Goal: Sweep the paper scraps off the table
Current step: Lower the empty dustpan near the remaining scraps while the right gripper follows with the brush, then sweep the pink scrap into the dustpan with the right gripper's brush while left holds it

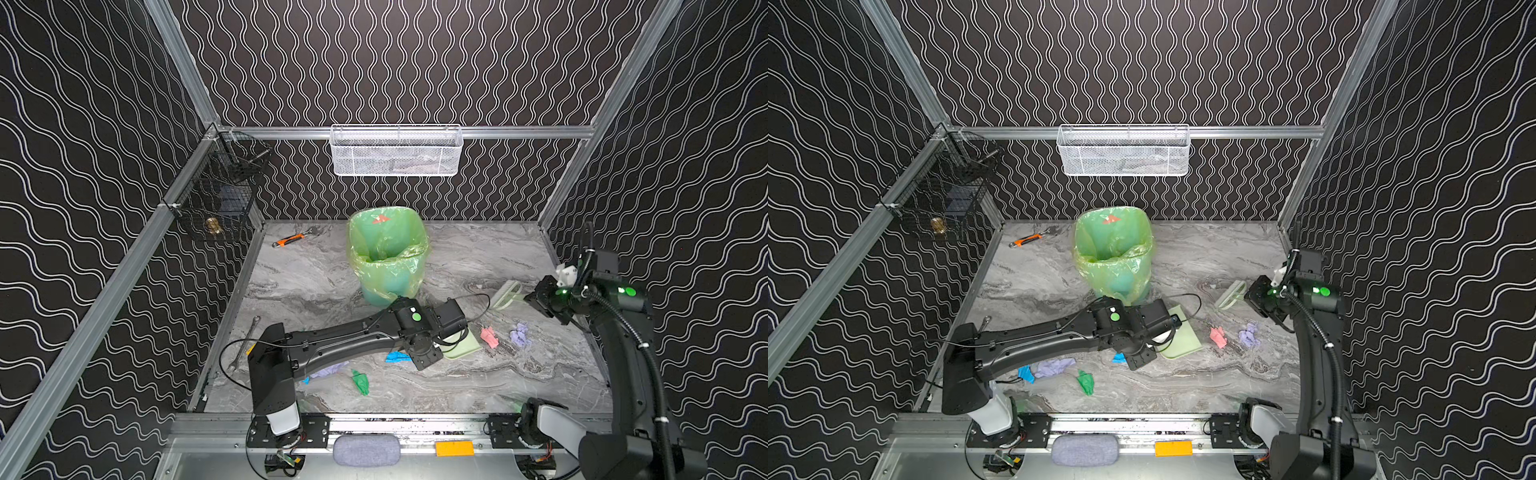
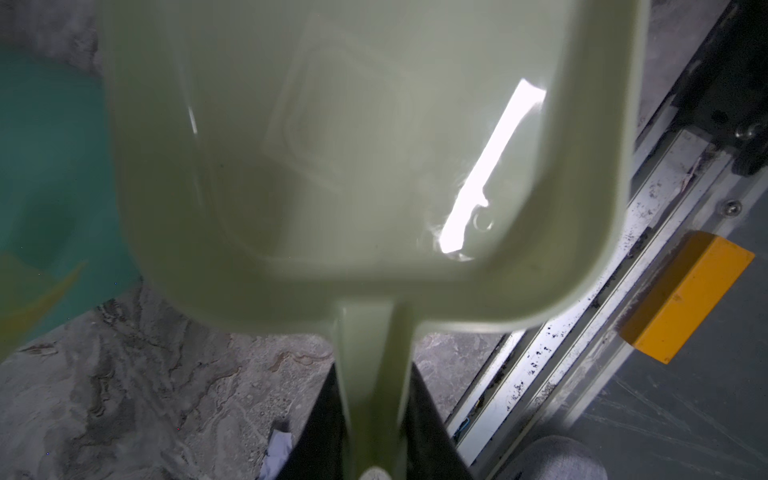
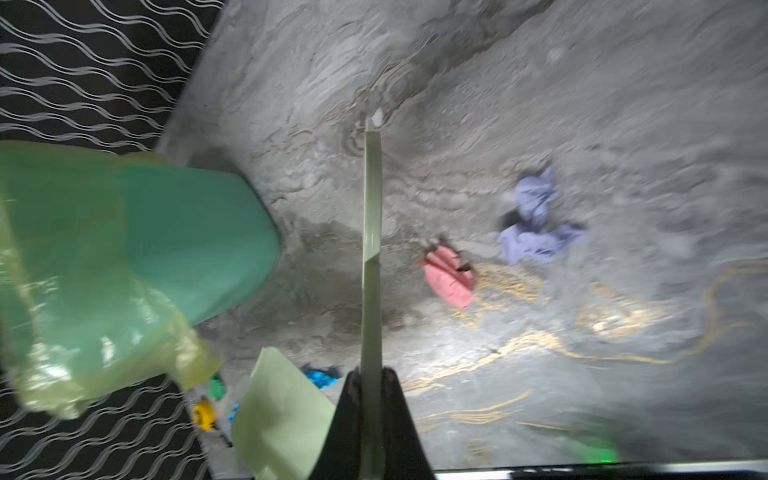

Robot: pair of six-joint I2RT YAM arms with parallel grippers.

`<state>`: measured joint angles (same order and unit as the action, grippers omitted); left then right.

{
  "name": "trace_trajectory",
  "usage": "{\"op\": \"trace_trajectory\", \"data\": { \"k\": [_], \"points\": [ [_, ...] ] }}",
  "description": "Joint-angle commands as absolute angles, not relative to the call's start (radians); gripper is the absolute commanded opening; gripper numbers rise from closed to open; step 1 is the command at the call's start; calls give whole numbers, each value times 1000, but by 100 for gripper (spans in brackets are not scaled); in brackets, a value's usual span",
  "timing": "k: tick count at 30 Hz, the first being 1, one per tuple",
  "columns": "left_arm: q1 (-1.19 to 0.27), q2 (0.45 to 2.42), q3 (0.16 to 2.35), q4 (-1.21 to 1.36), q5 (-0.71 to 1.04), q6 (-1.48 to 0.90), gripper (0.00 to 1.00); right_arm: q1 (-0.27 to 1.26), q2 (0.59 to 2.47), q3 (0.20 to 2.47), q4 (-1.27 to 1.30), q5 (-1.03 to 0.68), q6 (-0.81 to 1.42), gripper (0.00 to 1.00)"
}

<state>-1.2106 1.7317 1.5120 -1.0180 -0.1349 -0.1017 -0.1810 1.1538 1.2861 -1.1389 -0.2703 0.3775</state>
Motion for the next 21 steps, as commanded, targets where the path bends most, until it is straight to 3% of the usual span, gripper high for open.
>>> {"op": "trace_trajectory", "data": {
  "k": [1, 10, 21],
  "points": [
    [-1214, 1745, 1466, -934, -76, -113, 5, -122, 1195, 1338, -1207, -76, 235, 0],
    [-1209, 1807, 1392, -832, -33, -87, 4, 124, 1298, 1323, -1216, 140, 261, 0],
    [-1184, 1844, 1355, -766, 22, -86, 4, 245, 1397, 1288, -1221, 254, 330, 0]
  ]
}}
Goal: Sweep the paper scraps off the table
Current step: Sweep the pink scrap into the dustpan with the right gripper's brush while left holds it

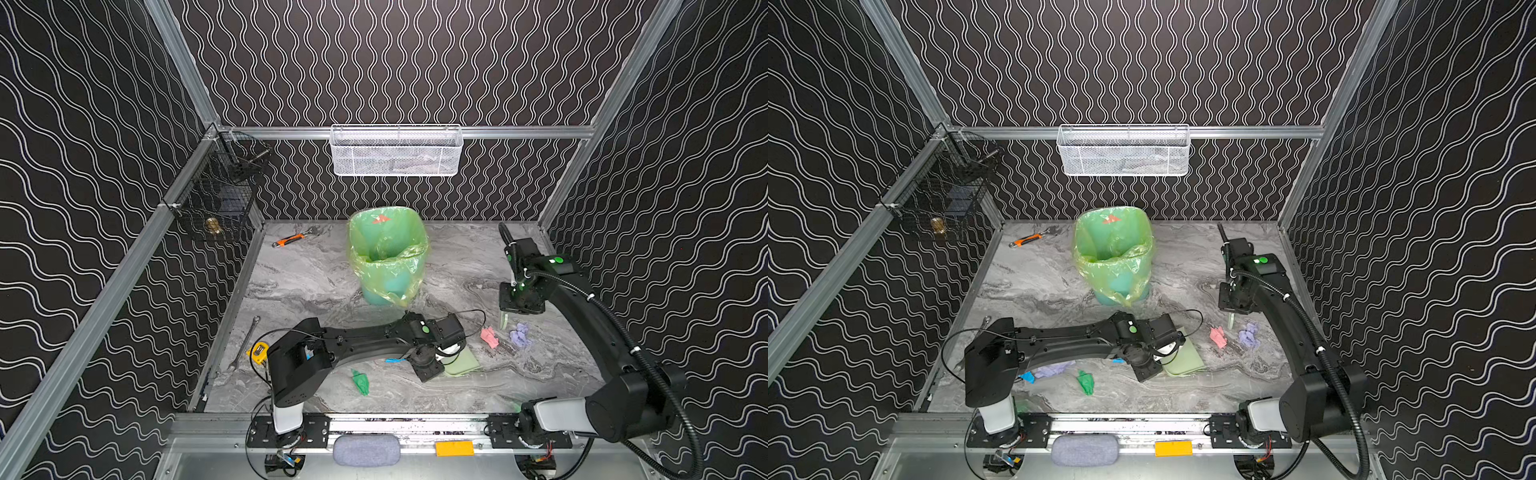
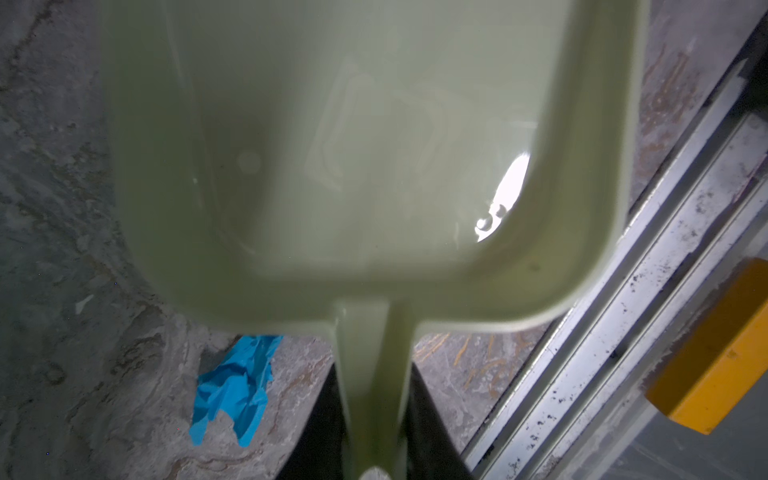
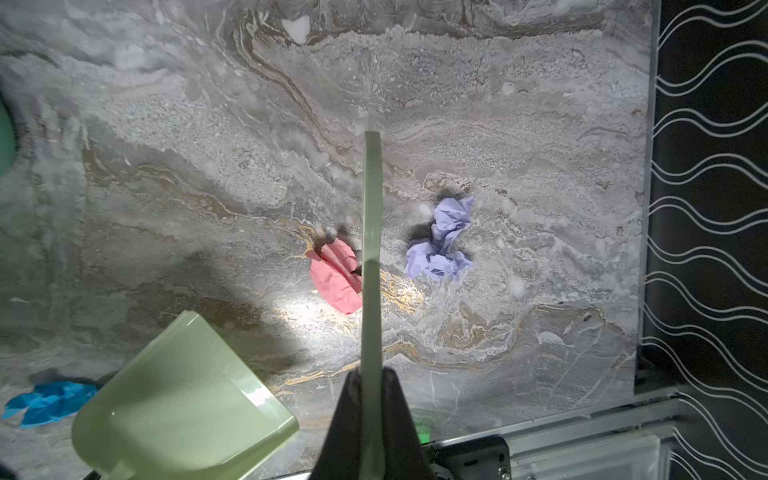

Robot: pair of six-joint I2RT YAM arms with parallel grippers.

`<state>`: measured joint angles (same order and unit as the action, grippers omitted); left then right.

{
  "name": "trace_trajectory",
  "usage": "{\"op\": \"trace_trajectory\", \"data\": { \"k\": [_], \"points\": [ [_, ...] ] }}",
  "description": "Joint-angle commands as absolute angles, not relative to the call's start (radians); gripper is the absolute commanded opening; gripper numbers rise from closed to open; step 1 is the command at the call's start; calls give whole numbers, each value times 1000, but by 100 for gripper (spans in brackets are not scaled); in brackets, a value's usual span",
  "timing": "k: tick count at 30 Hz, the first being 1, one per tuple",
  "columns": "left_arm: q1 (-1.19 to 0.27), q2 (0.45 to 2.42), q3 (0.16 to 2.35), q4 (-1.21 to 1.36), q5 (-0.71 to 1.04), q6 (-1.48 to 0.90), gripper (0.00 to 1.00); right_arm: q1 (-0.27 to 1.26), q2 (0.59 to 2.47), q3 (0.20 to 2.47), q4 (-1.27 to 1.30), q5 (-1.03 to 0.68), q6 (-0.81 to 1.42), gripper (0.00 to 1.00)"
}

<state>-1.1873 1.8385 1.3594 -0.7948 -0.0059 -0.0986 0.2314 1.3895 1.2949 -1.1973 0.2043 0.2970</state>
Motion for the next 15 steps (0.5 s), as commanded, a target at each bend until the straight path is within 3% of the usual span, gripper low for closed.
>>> {"op": "trace_trajectory", "data": {
  "k": [1, 15],
  "points": [
    [-1183, 1844, 1353, -766, 25, -86, 4, 249, 1401, 1281, -1225, 247, 335, 0],
    [-1142, 1888, 1326, -741, 61, -29, 4, 345, 1403, 1273, -1299, 134, 375, 0]
  ]
}}
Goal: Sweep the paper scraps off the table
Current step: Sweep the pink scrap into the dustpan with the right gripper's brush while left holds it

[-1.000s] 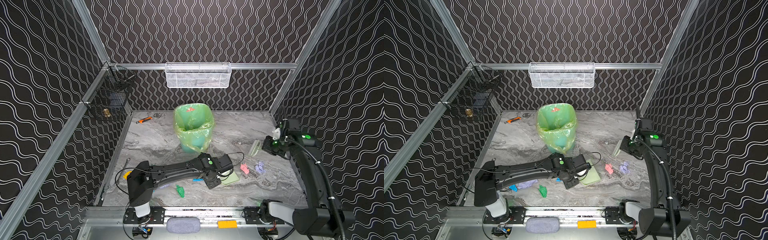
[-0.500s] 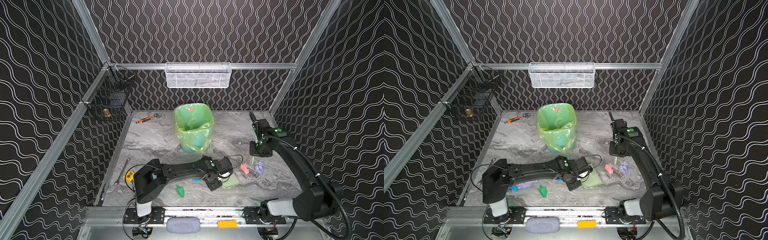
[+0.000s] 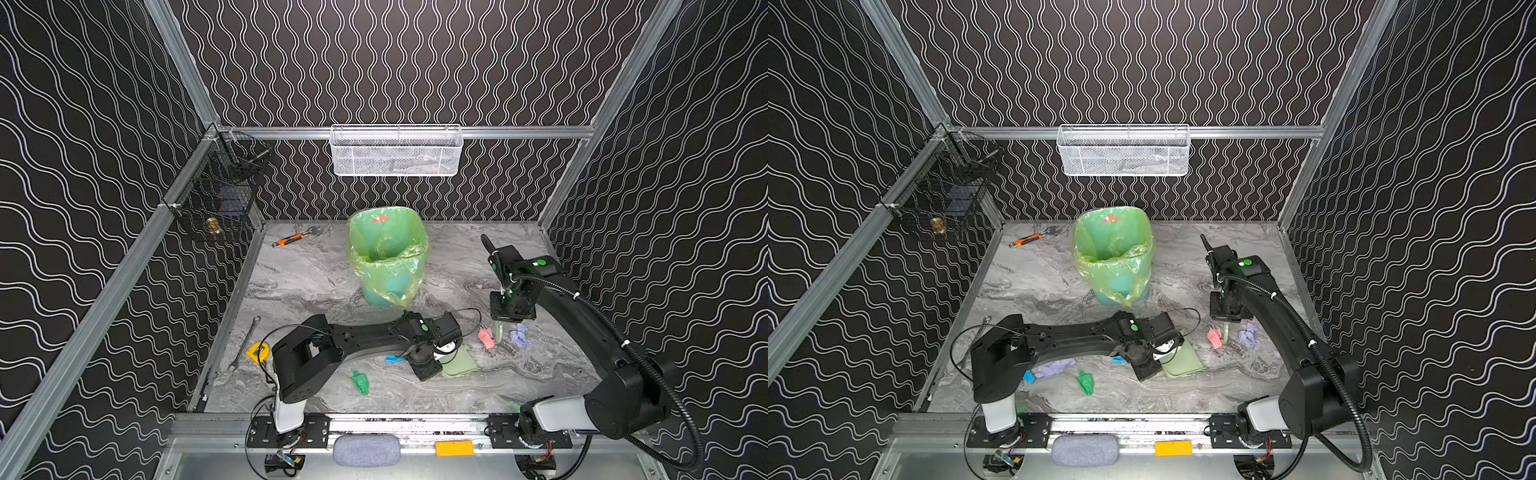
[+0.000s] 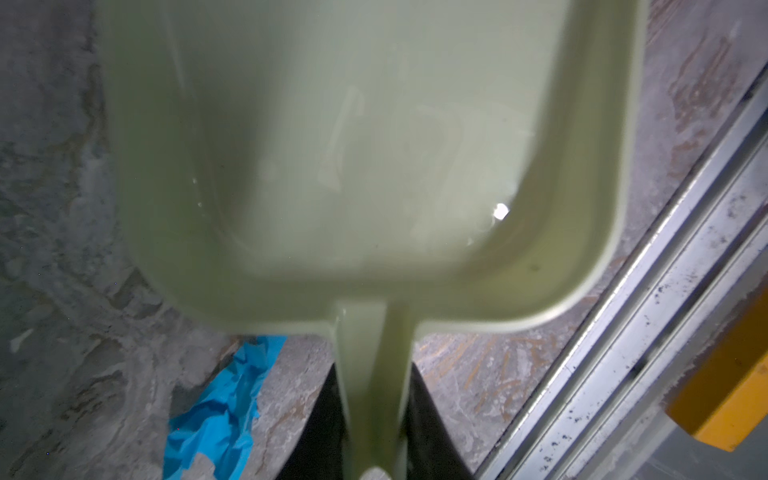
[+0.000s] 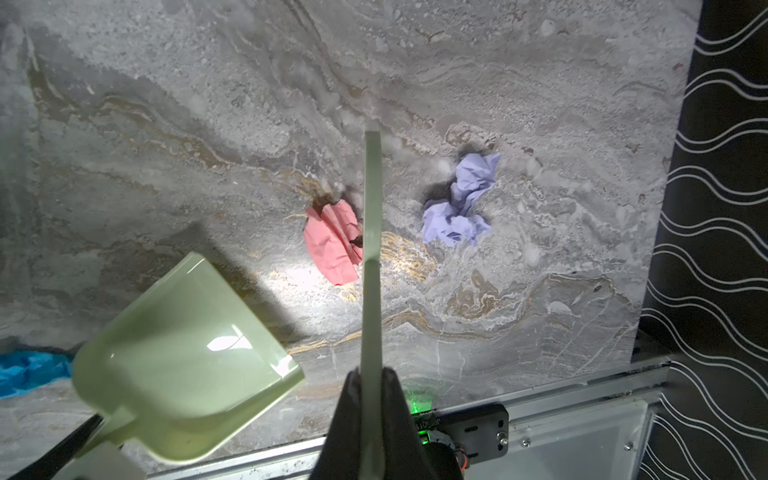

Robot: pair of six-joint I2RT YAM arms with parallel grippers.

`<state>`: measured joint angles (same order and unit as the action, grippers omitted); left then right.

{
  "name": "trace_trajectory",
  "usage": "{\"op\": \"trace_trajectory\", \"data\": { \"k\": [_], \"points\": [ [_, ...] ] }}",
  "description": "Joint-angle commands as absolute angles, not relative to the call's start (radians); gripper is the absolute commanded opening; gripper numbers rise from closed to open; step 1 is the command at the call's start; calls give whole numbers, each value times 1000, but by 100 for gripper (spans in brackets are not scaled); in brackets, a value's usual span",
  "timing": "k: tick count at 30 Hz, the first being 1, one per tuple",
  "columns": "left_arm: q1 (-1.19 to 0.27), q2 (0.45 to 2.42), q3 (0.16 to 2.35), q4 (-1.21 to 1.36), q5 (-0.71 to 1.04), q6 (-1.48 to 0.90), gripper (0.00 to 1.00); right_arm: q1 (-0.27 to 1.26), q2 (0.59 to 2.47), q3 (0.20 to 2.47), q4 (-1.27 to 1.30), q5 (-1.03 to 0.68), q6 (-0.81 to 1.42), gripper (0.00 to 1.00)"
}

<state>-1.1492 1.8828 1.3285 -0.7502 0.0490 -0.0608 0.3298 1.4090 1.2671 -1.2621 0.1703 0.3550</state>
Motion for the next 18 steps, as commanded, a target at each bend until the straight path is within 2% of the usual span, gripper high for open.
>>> {"op": "trace_trajectory", "data": {
  "k": [1, 8, 18],
  "points": [
    [-1141, 1889, 1325, -742, 61, -26, 5, 348, 1400, 1275, -1298, 126, 374, 0],
    [-1126, 1906, 1340, -743, 53, -5, 4, 340, 1386, 1293, -1314, 227, 378, 0],
    [-1102, 1953, 1389, -779, 41, 49, 5, 337, 1447, 1279, -1268, 163, 324, 0]
  ]
}}
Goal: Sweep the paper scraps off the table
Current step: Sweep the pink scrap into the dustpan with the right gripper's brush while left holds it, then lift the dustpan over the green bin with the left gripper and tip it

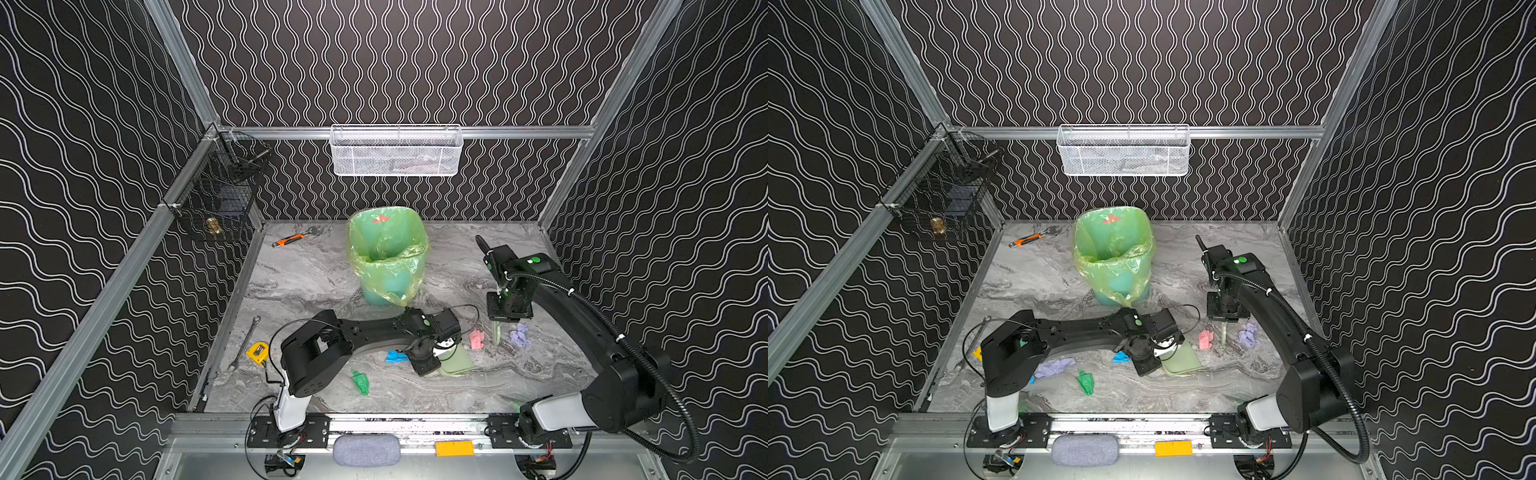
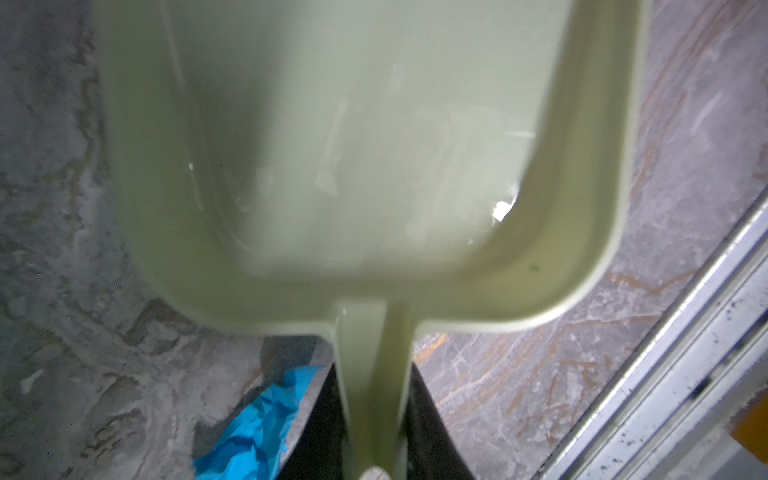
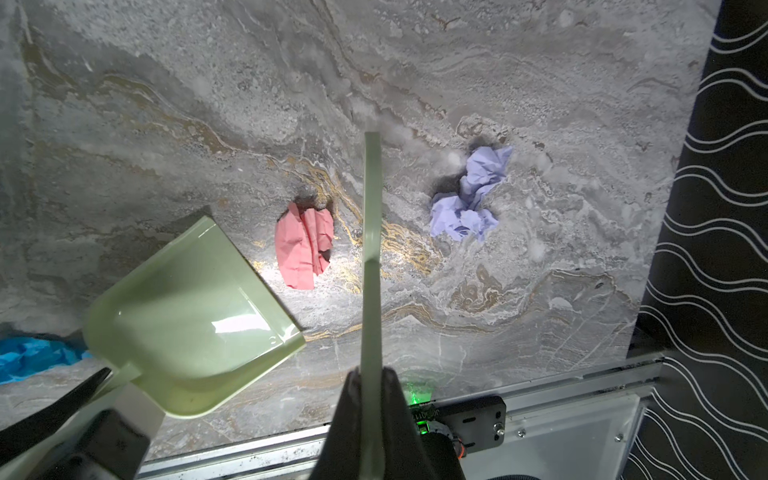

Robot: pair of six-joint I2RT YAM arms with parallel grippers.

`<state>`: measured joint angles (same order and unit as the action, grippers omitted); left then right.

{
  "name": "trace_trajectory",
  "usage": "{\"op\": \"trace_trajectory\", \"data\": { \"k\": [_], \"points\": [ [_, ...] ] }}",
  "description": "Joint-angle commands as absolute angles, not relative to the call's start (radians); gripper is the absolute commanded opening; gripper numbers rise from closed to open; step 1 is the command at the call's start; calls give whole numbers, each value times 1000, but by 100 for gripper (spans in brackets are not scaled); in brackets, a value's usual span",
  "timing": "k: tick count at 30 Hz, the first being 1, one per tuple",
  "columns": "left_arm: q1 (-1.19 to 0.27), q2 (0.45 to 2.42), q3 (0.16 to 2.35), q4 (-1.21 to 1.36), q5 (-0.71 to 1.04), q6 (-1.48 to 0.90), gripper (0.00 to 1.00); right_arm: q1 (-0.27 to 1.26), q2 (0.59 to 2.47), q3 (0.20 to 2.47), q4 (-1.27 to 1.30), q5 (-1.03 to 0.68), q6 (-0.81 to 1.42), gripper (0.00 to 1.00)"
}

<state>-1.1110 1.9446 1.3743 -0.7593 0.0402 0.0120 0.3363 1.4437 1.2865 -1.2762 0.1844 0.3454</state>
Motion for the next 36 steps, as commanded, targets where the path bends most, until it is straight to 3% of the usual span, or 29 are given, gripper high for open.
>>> {"op": "trace_trajectory", "data": {
  "k": [1, 23, 27, 36],
  "points": [
    [-1098, 1959, 1395, -785, 34, 54, 4, 337, 1446, 1274, -1267, 153, 318, 0],
    [-1074, 1975, 1391, -737, 42, 45, 4, 537, 1411, 1306, -1270, -83, 387, 0],
    [-1074, 1938, 1346, -704, 48, 24, 5, 494, 1381, 1318, -1309, 0, 396, 0],
    [-1074, 1775, 1264, -681, 31, -20, 5, 276, 1263, 1372, -1284, -115, 343, 0]
  ]
}}
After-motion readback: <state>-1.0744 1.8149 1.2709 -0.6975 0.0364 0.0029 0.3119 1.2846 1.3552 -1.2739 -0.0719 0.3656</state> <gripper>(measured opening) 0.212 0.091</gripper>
